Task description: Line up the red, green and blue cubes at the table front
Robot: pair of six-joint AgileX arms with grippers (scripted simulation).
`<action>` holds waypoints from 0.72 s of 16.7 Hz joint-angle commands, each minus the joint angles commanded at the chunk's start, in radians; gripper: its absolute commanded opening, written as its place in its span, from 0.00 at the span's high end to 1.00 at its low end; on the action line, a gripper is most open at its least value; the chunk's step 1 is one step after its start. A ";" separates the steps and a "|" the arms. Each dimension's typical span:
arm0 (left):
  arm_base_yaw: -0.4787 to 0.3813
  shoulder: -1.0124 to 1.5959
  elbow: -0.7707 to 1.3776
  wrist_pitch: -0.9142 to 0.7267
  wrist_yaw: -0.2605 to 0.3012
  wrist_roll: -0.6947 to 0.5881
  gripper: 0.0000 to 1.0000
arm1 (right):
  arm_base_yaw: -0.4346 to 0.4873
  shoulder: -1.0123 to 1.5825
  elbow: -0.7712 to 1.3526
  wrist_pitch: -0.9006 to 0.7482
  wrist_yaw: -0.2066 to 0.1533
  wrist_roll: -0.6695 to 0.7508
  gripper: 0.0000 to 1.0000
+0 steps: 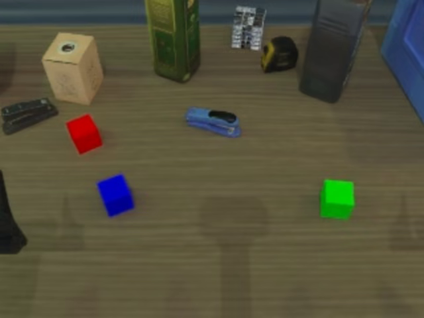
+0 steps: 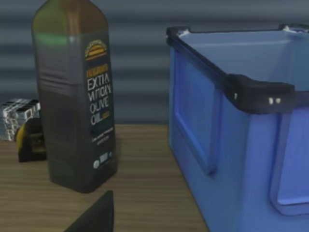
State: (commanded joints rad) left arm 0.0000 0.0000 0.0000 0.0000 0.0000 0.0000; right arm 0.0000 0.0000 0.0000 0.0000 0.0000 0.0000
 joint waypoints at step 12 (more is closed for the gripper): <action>-0.049 0.429 0.330 -0.290 0.054 0.132 0.00 | 0.000 0.000 0.000 0.000 0.000 0.000 0.00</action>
State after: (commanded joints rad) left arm -0.0489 0.4290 0.3299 -0.2897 0.0541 0.1317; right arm 0.0000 0.0000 0.0000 0.0000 0.0000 0.0000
